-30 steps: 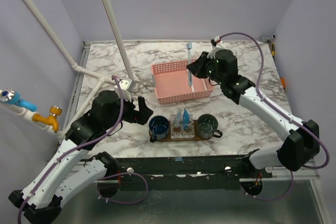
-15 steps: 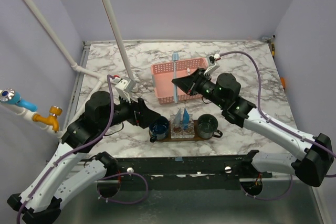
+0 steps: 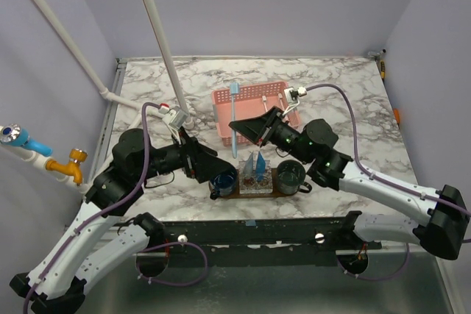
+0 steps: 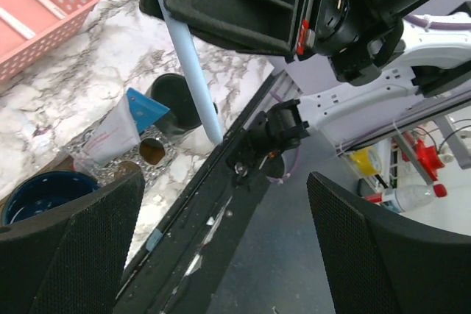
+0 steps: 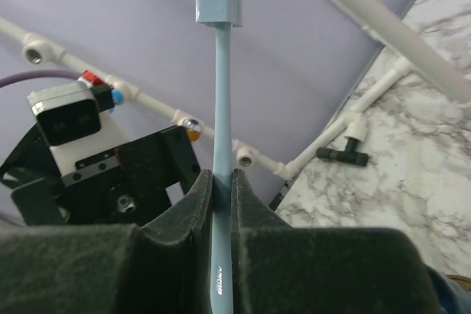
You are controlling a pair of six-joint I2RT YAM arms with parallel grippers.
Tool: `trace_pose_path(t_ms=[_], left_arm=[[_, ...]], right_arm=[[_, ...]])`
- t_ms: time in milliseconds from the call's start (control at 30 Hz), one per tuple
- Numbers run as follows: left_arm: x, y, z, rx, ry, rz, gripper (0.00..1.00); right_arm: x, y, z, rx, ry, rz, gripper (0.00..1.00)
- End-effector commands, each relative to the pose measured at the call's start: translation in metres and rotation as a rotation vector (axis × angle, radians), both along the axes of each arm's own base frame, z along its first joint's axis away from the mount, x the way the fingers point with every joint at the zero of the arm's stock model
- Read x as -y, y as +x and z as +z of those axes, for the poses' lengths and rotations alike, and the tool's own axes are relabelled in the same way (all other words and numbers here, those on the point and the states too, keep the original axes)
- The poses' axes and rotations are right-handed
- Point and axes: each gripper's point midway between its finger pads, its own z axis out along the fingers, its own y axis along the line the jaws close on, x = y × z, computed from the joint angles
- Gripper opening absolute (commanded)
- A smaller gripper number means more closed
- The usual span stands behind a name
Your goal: Prepare toiletry sets of a toothbrush and toothpaste on the tray
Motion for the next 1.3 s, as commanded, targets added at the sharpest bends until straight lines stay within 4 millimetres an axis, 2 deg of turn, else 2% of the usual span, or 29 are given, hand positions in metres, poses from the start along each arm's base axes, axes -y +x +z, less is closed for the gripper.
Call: trace_pose_path(t_ms=[0,200,467,700,833,1100,1267], left_arm=[[0.003,-0.012,0.021,0.017,-0.07,-0.062,0.91],[0.001,-0.02,0.042,0.041,-0.109,-0.079,0.91],[-0.004,-0.031,0.061,0.072,-0.154,-0.095,0.91],[-0.003,-0.046,0.074,0.104,-0.165,-0.172,0.91],[-0.003,-0.051,0.076,0.106,-0.152,-0.199,0.91],[-0.002,-0.072,0.077,0.074,-0.131,-0.328,0.91],[-0.006,-0.078,0.071,0.052,-0.097,-0.341,0.91]], right_arm=[[-0.014,-0.031,0.029,0.058,0.085,0.104,0.01],[-0.023,-0.064,0.033,0.089,0.105,0.217,0.01],[-0.006,-0.107,0.024,0.146,0.12,0.352,0.01],[0.003,-0.15,0.01,0.205,0.032,0.562,0.01],[0.006,-0.167,0.0,0.214,-0.025,0.66,0.01],[0.011,-0.193,-0.011,0.263,-0.108,0.801,0.01],[0.011,-0.198,-0.015,0.272,-0.148,0.831,0.01]])
